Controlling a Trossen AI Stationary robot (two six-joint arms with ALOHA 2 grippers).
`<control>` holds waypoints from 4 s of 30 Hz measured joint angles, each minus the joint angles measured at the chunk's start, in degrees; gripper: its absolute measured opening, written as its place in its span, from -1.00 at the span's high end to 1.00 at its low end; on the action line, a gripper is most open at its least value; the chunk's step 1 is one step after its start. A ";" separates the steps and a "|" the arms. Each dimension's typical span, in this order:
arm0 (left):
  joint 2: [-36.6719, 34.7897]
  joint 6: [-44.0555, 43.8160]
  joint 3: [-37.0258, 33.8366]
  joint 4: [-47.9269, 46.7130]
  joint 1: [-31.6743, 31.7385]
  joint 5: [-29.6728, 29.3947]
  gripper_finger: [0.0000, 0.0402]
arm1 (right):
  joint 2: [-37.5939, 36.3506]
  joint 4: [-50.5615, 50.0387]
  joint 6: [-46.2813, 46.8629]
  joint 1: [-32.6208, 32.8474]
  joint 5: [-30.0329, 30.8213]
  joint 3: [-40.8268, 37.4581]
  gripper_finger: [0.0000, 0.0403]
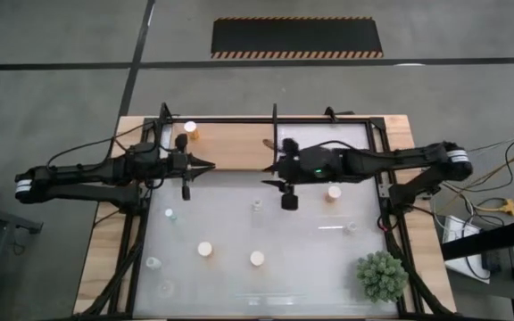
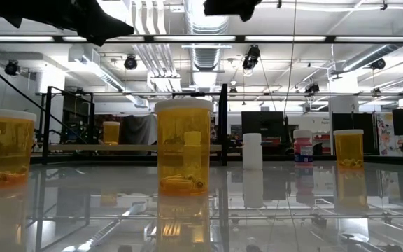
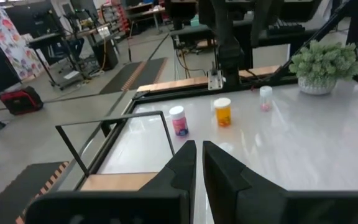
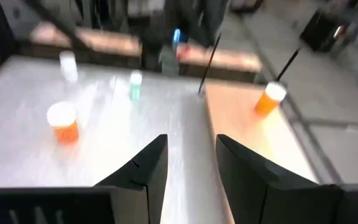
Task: Pick and place medicine bottles onto shelf by color
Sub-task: Put the small transparent pill bottle on the shelf
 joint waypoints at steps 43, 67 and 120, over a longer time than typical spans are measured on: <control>-0.33 0.17 0.00 0.06 0.00 0.00 0.95 | 32.95 -17.53 7.66 -2.01 -5.53 13.60 -0.14; -2.99 -1.24 0.13 3.74 -0.01 0.00 0.95 | 31.94 -25.05 4.17 -4.55 -5.85 27.40 0.31; -7.07 -1.71 0.39 9.53 0.00 0.00 0.95 | 53.95 -38.94 3.70 -28.28 -6.97 60.00 0.11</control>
